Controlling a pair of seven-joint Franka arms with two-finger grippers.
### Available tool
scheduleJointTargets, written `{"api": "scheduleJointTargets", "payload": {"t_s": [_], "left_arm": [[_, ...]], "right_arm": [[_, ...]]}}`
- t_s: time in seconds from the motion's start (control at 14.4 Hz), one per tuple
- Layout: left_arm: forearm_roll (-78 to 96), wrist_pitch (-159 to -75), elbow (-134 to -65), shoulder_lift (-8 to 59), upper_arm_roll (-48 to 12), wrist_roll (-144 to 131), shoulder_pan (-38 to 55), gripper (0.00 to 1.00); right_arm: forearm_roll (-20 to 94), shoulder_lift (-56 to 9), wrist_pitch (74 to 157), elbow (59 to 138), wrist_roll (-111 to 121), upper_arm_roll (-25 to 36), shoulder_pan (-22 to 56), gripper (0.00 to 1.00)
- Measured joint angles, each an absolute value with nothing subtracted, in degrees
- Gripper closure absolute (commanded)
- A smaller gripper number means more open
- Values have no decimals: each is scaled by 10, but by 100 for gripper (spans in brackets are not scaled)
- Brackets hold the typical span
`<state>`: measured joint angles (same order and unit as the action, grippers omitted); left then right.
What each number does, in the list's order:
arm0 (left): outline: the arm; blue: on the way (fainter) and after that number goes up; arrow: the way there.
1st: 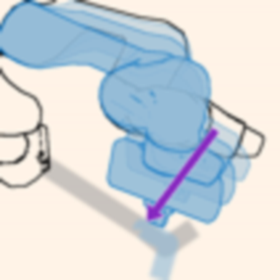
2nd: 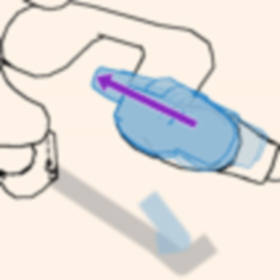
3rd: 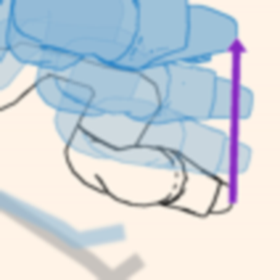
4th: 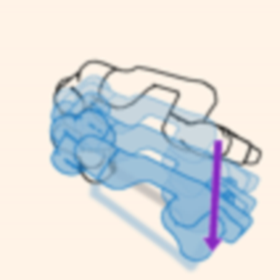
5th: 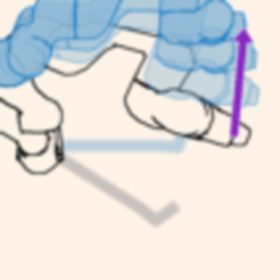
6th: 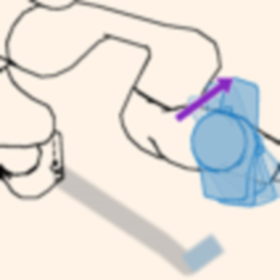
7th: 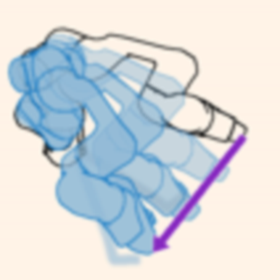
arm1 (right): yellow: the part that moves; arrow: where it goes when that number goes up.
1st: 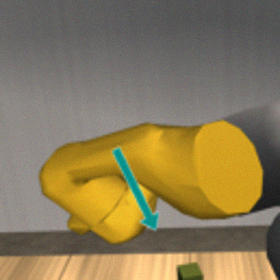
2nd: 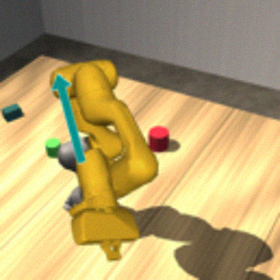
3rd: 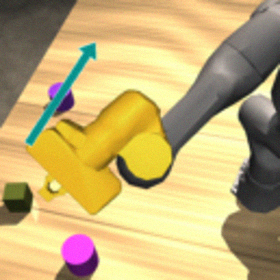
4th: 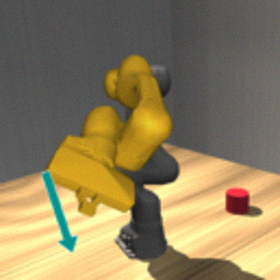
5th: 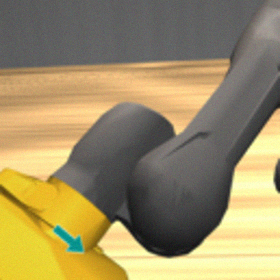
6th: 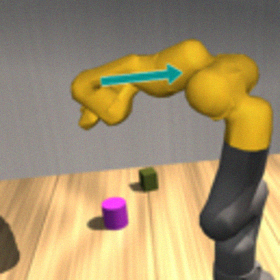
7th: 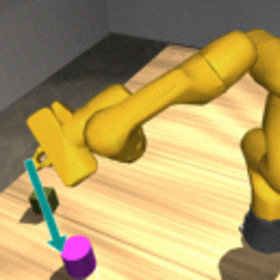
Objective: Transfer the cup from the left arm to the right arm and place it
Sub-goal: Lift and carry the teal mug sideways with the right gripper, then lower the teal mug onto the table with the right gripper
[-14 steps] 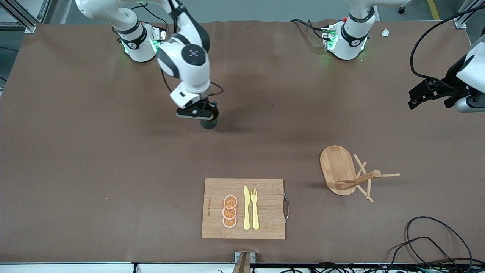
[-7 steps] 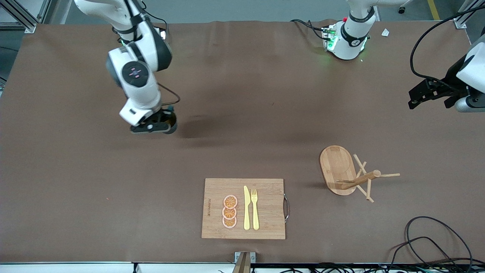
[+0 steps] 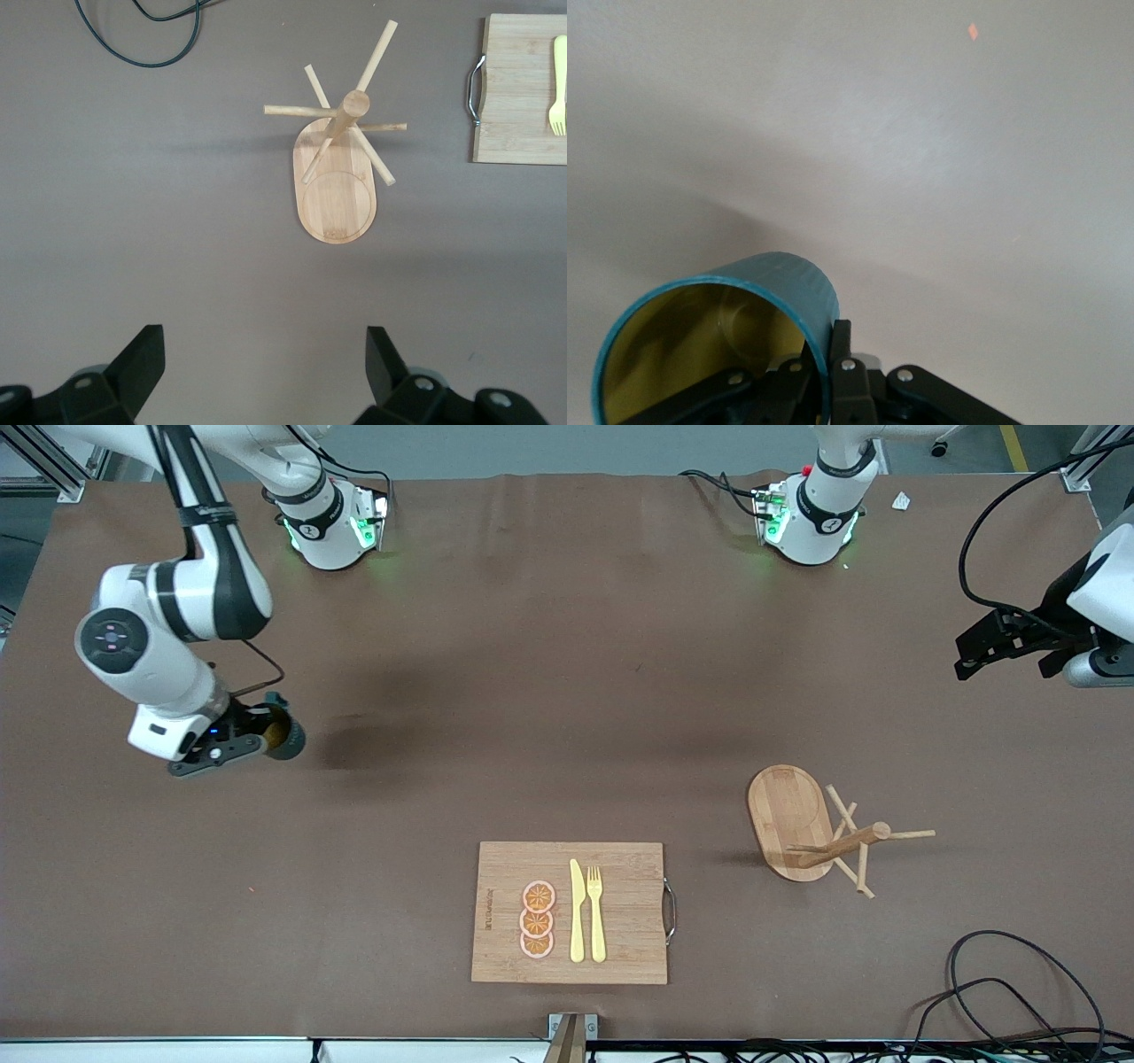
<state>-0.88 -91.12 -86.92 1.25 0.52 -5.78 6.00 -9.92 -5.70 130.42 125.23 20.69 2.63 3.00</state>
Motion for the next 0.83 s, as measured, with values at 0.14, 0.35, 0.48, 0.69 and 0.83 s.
{"api": "scheduleJointTargets", "payload": {"t_s": [0.14, 0.35, 0.48, 0.69, 0.83], "left_arm": [[-9, -911, -869, 12, 5, -58, 60, 0], [-9, -911, -869, 12, 5, -58, 60, 0], [-9, -911, -869, 12, 5, -58, 60, 0], [-9, -911, -869, 12, 5, -58, 60, 0], [-9, -911, -869, 12, 5, -58, 60, 0]], "right_arm": [[-98, -58, 1334, 1254, 282, 26, 13, 100], [-98, -66, 1374, 1258, 418, 26, -19, 100], [-98, -79, 1382, 1258, 490, 26, -48, 100], [-98, -107, 1409, 1258, 570, 26, -89, 100], [-97, -128, 1443, 1258, 627, 25, -121, 100]]}}
